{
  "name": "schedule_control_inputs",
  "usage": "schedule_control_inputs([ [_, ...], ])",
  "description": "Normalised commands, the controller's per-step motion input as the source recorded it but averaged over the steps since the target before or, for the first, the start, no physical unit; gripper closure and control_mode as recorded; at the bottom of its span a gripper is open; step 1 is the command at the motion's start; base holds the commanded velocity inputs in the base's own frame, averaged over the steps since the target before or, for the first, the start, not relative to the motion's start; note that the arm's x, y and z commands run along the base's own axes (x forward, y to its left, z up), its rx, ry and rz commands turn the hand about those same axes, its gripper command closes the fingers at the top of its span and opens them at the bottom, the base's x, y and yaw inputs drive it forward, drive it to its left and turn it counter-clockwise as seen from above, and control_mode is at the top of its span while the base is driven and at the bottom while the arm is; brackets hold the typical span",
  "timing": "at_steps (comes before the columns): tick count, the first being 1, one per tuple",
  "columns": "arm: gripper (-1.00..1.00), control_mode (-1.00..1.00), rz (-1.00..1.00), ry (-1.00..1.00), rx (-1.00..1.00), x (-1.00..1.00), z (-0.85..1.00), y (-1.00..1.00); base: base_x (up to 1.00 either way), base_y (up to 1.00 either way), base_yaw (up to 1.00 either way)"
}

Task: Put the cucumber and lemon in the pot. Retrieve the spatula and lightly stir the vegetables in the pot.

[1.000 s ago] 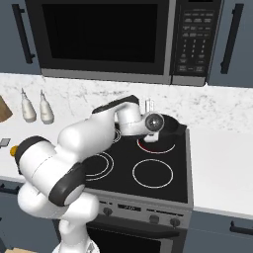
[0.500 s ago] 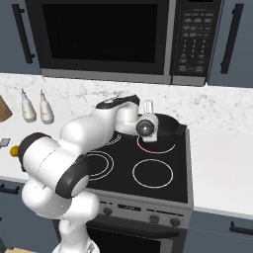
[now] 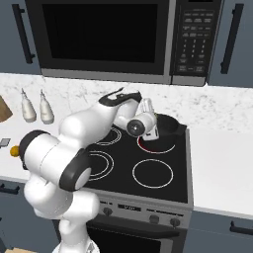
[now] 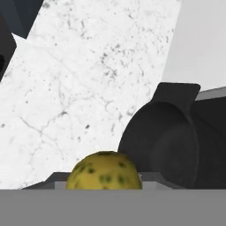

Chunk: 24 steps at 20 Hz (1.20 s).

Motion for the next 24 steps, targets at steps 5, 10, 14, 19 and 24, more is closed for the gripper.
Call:
schedule_control_inputs([
  [5,1.00,-1.00,-0.05,-0.12,-0.08,0.00,0.00,-0.14,0.00,0.00,0.00],
  [10,1.00,-1.00,-0.05,-0.08,-0.05,-0.03,-0.19,-0.10,0.00,0.00,0.00],
  [14,1.00,-1.00,-0.01,-0.08,-0.03,0.00,-0.26,-0.01,0.00,0.00,0.00],
  [19,1.00,-1.00,0.00,-0.14,-0.06,0.00,-0.04,-0.02,0.00,0.00,0.00],
  [24,1.00,-1.00,-0.01,-0.12,-0.11,0.00,0.00,-0.01,0.00,0.00,0.00],
])
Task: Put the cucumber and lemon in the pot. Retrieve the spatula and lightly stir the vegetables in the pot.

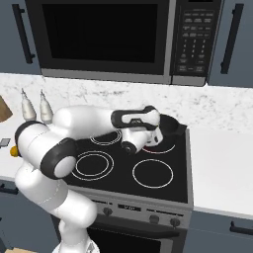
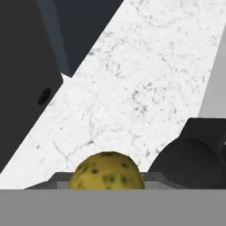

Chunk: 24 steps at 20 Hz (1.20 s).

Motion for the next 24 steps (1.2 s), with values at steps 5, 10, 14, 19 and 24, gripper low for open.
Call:
schedule_control_inputs([
  [5,1.00,-1.00,-0.03,-0.09,-0.22,-0.03,0.02,-0.01,0.00,0.00,0.00],
  [10,1.00,-1.00,-0.05,0.00,-0.24,-0.01,0.01,-0.03,0.00,0.00,0.00],
  [14,1.00,-1.00,-0.02,0.00,-0.19,0.00,0.00,0.00,0.00,0.00,0.00],
  [19,1.00,-1.00,-0.01,0.00,-0.16,0.00,0.00,0.00,0.00,0.00,0.00],
  [24,1.00,-1.00,0.00,0.00,-0.11,0.04,0.05,0.00,0.00,0.00,0.00],
])
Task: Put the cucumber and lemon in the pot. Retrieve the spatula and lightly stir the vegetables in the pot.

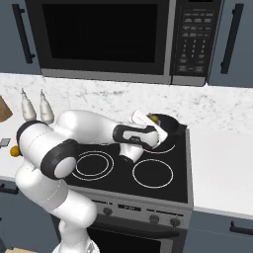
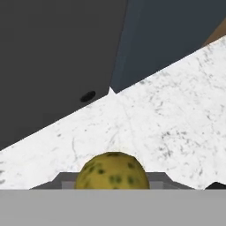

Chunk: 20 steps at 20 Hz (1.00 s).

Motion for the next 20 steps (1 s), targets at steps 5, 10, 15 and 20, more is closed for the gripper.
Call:
schedule_control_inputs([
  [5,1.00,-1.00,0.00,-0.02,0.02,-0.09,0.56,0.00,0.00,0.00,0.00],
  [10,1.00,-1.00,-0.03,-0.01,0.07,0.00,0.28,0.00,0.00,0.00,0.00],
  [15,1.00,-1.00,-0.05,0.00,0.01,0.45,-0.05,0.00,0.00,0.00,0.00],
  [20,1.00,-1.00,-0.01,0.00,0.00,0.60,-0.26,0.00,0.00,0.00,0.00],
])
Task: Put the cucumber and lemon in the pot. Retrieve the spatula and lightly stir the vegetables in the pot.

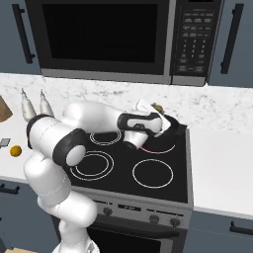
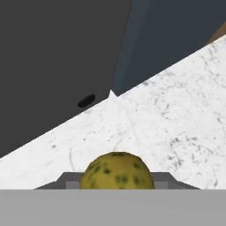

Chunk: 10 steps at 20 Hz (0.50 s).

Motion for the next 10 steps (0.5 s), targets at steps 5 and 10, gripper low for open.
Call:
schedule_control_inputs([
  [5,1.00,-1.00,0.00,0.00,-0.01,0.32,-0.57,-0.02,0.00,0.00,0.00],
  [10,1.00,-1.00,0.00,0.00,0.00,0.33,-0.37,0.00,0.00,0.00,0.00],
])
